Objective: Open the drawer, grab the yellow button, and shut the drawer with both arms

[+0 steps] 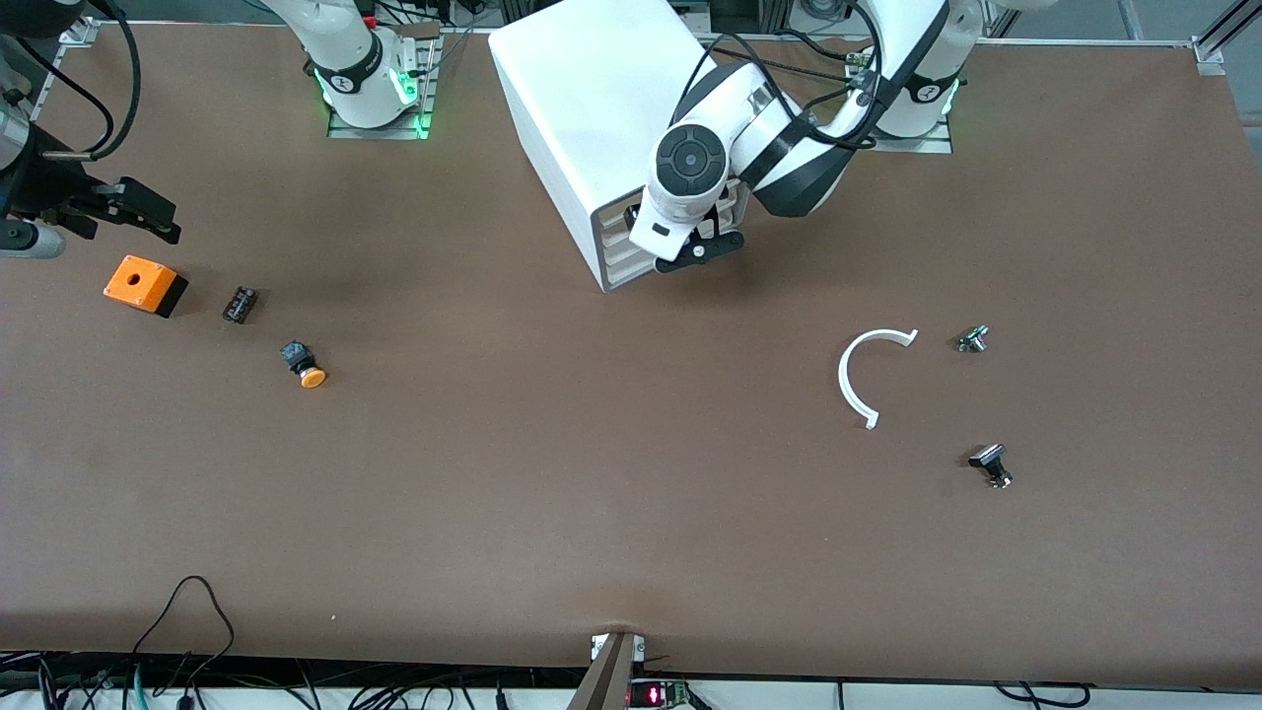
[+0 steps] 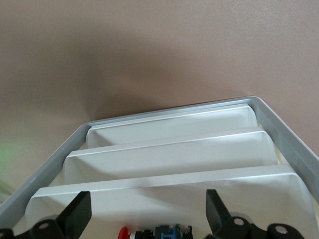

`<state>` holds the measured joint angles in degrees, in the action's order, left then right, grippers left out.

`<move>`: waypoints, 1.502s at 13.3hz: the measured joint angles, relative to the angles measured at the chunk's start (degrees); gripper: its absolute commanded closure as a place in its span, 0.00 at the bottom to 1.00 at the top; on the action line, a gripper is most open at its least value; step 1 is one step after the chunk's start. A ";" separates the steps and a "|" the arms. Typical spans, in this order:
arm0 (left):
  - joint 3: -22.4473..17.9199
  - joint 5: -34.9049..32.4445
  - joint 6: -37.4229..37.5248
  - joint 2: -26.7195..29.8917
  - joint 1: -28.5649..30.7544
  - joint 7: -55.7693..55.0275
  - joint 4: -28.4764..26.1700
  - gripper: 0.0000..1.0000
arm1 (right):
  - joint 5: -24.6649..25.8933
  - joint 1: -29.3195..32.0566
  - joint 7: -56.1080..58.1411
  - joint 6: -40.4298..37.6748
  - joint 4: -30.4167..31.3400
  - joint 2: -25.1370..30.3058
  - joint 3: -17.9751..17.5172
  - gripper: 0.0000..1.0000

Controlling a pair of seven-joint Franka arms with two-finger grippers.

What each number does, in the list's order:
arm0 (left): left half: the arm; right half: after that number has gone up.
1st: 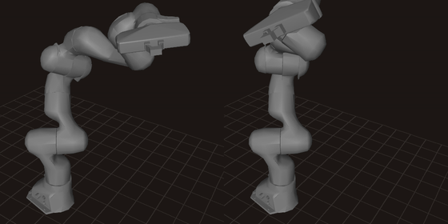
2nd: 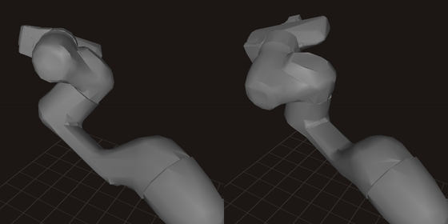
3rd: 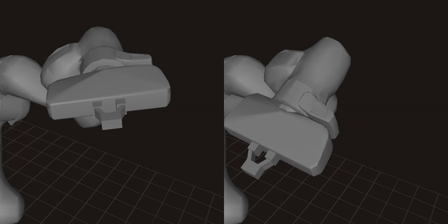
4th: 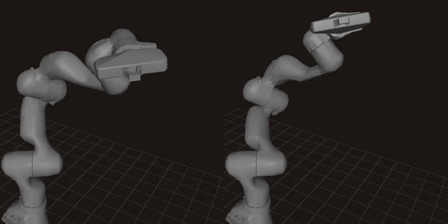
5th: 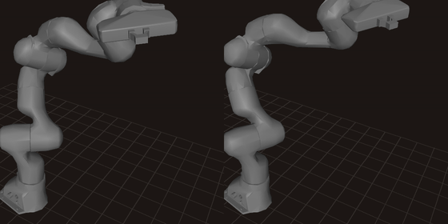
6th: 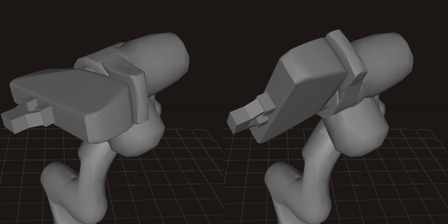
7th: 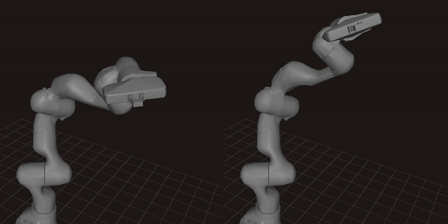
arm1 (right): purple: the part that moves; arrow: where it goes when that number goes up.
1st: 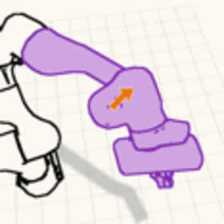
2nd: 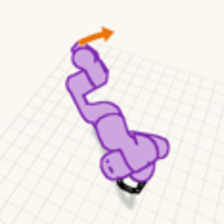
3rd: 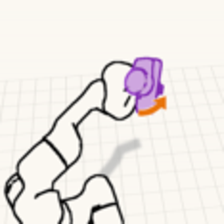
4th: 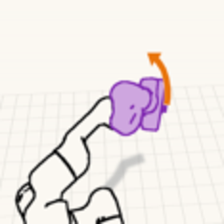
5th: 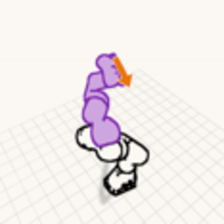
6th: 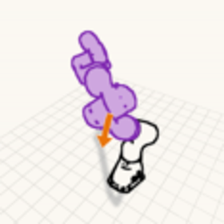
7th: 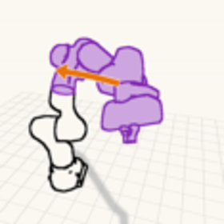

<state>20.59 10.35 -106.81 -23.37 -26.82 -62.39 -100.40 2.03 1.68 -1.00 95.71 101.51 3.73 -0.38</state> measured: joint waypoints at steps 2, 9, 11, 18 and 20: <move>-0.27 -0.01 0.32 -0.32 1.33 2.40 -0.04 0.00 | 0.00 0.01 0.00 1.65 0.05 -0.51 -0.03 0.00; -0.96 -6.06 6.83 -0.50 20.28 14.77 11.55 0.00 | 0.00 0.00 0.08 4.20 -0.23 -0.79 -0.11 0.00; -0.93 -8.19 11.18 -0.11 24.03 20.77 15.93 0.00 | 0.00 -0.01 0.09 4.20 -0.52 -0.79 -0.13 0.00; -0.48 -8.29 25.09 7.56 36.44 41.70 21.95 0.00 | 0.00 -0.02 0.10 4.28 -0.64 -1.75 -0.16 0.00; -0.92 -8.24 27.72 11.88 36.68 43.83 20.96 0.00 | 0.00 -0.02 0.10 4.28 -0.67 -1.81 -0.16 0.00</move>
<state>19.67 2.10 -79.08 -11.49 9.86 -18.56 -79.44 2.02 1.66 -0.91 99.99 100.83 1.92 -0.54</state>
